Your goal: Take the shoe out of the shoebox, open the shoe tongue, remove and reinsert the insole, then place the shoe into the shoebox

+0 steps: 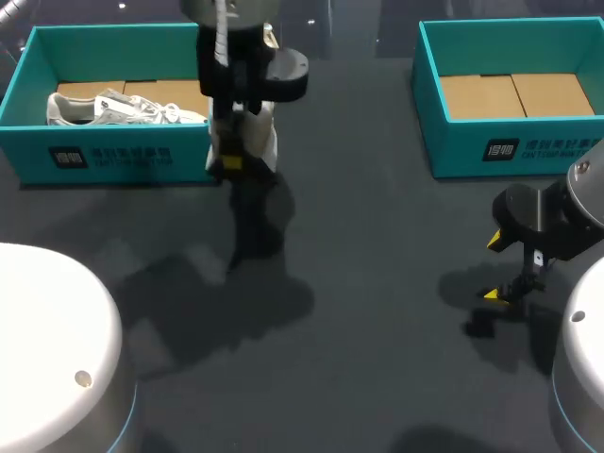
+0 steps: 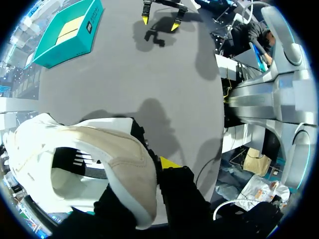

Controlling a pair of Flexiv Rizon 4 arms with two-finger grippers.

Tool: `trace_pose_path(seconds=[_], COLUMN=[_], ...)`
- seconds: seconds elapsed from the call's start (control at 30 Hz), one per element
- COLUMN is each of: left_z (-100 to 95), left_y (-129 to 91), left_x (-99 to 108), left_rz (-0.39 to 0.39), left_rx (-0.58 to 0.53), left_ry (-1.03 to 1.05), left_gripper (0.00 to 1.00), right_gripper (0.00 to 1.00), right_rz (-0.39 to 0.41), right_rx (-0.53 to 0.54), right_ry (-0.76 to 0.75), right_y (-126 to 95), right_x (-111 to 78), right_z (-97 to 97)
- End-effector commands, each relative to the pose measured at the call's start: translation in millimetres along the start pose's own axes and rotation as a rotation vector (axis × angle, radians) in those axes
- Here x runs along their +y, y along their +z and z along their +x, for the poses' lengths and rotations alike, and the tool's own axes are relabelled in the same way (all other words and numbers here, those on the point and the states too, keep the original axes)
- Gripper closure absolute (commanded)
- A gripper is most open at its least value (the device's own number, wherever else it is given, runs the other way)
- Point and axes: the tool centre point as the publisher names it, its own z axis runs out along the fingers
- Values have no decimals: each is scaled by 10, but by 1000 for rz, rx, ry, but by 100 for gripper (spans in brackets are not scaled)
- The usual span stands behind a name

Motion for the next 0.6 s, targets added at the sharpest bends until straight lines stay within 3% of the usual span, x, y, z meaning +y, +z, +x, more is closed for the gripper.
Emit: trace_pose_path(seconds=[0.03, 0.3, 0.53, 0.6], left_z=[-141, -578, -1114, -1265], left_y=[-206, -351, -389, -398], left_x=[745, 1629, 2457, 2687], left_rz=[56, 46, 55, 101], left_rx=[4, 6, 21, 39], left_ry=[9, -19, -60, -50], left_gripper=[100, 100, 100, 100], right_gripper=[0, 0, 0, 0], right_rz=[0, 0, 0, 0], right_rx=[-3, -3, -3, -3], right_ry=[0, 0, 0, 0], right_y=[-6, -6, -6, -6], right_x=[-5, -5, -5, -5], right_z=[21, 21, 21, 21])
